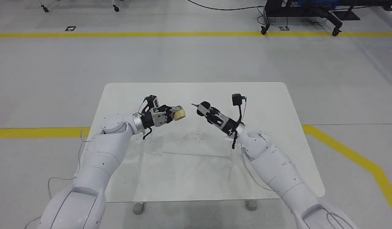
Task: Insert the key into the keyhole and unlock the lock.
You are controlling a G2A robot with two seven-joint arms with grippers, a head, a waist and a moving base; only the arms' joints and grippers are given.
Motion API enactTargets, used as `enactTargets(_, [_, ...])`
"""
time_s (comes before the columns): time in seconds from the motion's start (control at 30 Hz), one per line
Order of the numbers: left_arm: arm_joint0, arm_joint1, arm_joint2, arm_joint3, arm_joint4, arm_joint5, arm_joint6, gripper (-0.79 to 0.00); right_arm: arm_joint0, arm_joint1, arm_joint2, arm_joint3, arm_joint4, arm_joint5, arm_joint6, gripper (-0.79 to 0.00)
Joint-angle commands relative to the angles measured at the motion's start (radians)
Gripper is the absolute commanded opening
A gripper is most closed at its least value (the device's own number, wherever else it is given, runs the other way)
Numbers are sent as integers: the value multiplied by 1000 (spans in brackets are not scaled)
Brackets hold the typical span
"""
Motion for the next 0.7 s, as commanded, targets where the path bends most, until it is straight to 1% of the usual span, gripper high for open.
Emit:
enactTargets(0.0, [0,0,0,0,0,0,0,-785,0,0,0,0,0,0,0,-785])
enactTargets(0.27, [0,0,0,0,0,0,0,-785,0,0,0,0,0,0,0,-785])
enactTargets(0.3, [7,0,-4,19,11,-5,96,-785,0,0,0,0,0,0,0,-785])
enactTargets(0.33, [11,-7,-4,40,3,14,209,-785,0,0,0,0,0,0,0,-785])
enactTargets(0.4, [4,-38,9,58,-63,98,391,-785,-8,-1,0,-12,11,10,-1,-785])
enactTargets(0.43, [1,-57,19,65,-93,127,485,-785,-23,-3,-2,-25,57,18,4,-785])
enactTargets(0.47, [0,-74,32,63,-121,142,530,-785,-33,-5,-4,-33,113,47,23,-785])
enactTargets(0.5, [-5,-87,42,67,-131,131,583,-785,-42,-8,-8,-45,186,93,57,-785])
enactTargets(0.57, [-12,-111,56,80,-171,126,640,-785,-51,-10,-8,-75,289,160,116,-785])
enactTargets(0.6, [-20,-121,61,88,-186,129,653,-785,-57,-11,-8,-87,324,191,141,-785])
enactTargets(0.67, [-30,-135,69,102,-196,91,687,-785,-63,-9,1,-106,335,239,151,-785])
